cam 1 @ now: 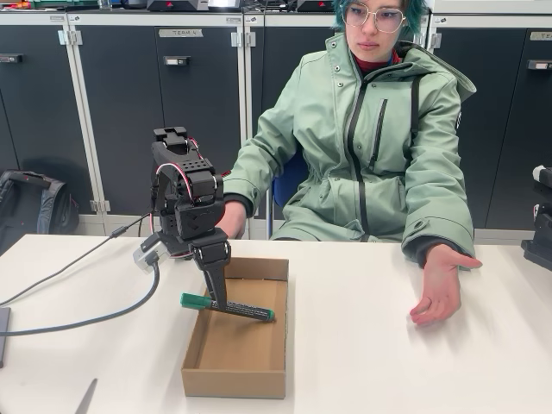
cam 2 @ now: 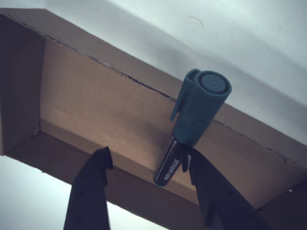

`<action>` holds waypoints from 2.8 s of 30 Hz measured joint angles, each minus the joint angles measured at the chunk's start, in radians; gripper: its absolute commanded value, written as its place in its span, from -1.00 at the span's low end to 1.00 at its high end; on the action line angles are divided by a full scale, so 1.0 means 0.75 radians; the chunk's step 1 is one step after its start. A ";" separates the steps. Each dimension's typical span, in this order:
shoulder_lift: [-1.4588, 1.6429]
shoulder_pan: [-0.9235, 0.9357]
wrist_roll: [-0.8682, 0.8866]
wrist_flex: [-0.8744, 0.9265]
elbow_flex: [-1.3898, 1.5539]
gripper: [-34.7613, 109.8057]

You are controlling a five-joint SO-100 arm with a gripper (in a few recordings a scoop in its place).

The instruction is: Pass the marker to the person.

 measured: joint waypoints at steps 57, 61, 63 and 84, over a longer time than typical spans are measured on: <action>0.004 -0.086 0.213 -0.102 0.194 -0.59; 0.004 -0.086 0.213 -0.102 0.194 -0.59; 0.004 -0.086 0.213 -0.102 0.194 -0.59; 0.190 -0.188 0.331 0.215 -0.041 -0.59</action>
